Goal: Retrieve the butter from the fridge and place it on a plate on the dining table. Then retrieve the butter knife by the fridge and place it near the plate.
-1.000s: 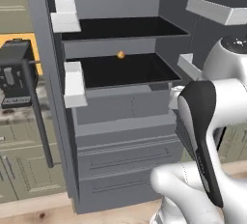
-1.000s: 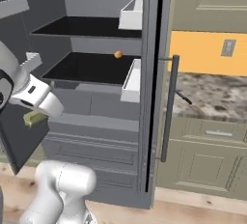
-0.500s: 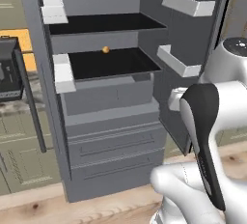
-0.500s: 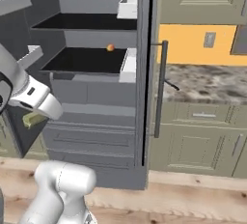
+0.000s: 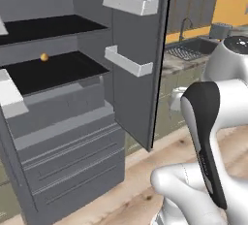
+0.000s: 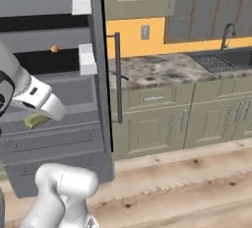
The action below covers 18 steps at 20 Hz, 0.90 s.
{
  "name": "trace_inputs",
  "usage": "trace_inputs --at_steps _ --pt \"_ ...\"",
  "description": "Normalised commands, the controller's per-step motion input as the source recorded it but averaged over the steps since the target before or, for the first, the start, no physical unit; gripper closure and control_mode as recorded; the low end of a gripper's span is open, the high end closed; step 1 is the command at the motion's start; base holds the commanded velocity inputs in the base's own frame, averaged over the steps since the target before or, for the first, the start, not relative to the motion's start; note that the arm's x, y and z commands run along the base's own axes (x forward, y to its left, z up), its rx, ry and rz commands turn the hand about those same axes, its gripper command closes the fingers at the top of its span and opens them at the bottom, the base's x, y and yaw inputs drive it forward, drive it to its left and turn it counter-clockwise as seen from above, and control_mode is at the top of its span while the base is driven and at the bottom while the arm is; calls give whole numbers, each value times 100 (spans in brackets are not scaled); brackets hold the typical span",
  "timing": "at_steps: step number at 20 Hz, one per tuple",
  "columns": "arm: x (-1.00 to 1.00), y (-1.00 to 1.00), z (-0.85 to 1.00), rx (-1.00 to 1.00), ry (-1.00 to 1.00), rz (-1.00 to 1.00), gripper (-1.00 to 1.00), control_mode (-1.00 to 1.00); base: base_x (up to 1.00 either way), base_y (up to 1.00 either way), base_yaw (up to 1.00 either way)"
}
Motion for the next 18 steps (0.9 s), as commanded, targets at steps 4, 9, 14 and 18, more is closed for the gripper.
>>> trace_inputs --at_steps 4,9,14,18 --pt "0 0 0 0 0 0 100 100 -28 -30 -70" --pt "0 0 0 0 0 0 100 100 -6 -38 -71" --pt "0 0 0 0 0 0 100 100 0 -35 -69" --pt "0 0 0 0 0 0 100 100 0 -31 -63"
